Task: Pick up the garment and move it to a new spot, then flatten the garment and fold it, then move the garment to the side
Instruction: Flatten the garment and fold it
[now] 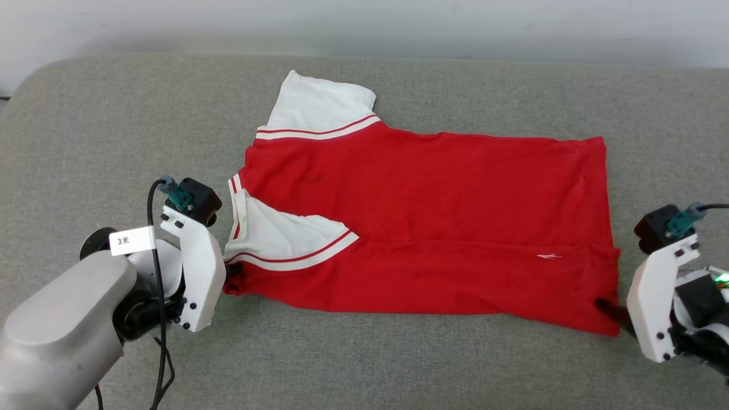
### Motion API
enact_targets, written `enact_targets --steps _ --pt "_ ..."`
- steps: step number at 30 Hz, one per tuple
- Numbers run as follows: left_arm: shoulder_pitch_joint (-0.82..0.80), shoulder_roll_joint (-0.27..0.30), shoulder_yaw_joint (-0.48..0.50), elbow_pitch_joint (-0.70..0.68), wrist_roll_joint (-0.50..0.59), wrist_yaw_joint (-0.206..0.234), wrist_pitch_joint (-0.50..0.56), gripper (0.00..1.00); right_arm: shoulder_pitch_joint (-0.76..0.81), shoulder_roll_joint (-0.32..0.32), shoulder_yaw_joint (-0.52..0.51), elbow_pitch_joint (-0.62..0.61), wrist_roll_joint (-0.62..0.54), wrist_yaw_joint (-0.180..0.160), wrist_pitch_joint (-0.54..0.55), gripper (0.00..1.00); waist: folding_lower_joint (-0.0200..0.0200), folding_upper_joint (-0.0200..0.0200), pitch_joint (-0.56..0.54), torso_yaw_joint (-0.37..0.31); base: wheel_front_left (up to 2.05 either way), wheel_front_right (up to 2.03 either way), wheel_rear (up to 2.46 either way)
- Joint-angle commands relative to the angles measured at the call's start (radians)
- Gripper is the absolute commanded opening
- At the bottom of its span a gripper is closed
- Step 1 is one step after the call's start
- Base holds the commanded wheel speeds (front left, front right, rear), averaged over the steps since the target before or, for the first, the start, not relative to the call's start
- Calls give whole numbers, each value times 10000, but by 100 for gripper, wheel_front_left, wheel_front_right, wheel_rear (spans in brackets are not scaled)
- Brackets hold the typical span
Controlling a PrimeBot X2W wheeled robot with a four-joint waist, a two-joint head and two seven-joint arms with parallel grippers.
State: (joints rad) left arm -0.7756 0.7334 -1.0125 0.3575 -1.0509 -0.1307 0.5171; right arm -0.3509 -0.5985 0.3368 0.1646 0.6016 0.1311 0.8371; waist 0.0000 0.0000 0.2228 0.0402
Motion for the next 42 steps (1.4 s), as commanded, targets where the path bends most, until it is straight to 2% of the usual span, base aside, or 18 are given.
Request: enact_targets --steps 1,11,12,13,14,20,28,33,42 --pt "-170 -38 -19 0 22 19 -80 0 -122 120 94 227 -111 -8 -37 100 0 0 109 61 0 0 0" --pt "-284 -102 -371 221 -66 19 -479 0 123 1006 1325 2254 -292 -5 -802 100 0 0 400 160 0 0 0" --pt "-270 -86 -402 254 -95 19 -523 0 98 1023 1407 2332 -237 -2 -930 93 0 0 388 149 0 0 0" --pt "-258 -69 -437 284 -111 19 -554 0 61 1021 1468 2404 -197 6 -1071 25 0 0 367 132 0 0 0" --pt "-229 -51 -469 326 -129 19 -591 0 -18 1003 1502 2444 -144 7 -1237 0 0 0 323 101 0 0 0" --pt "-5 -9 -635 444 -295 19 -820 0 -255 703 1446 2437 206 -5 -1978 0 0 0 -94 -11 0 0 0" --pt "524 419 -751 128 -614 19 -1071 0 187 -3 1156 1505 937 -8 -2719 0 0 0 -947 -76 0 0 0" --pt "996 880 -823 -444 -720 130 -1120 0 844 -436 835 739 1248 -8 -2617 0 0 0 -1324 -78 0 0 0" --pt "1983 1439 -1064 -1755 -877 639 -1161 0 2248 -1037 -27 -551 1419 -8 -1799 0 0 0 -1457 -61 0 0 0"
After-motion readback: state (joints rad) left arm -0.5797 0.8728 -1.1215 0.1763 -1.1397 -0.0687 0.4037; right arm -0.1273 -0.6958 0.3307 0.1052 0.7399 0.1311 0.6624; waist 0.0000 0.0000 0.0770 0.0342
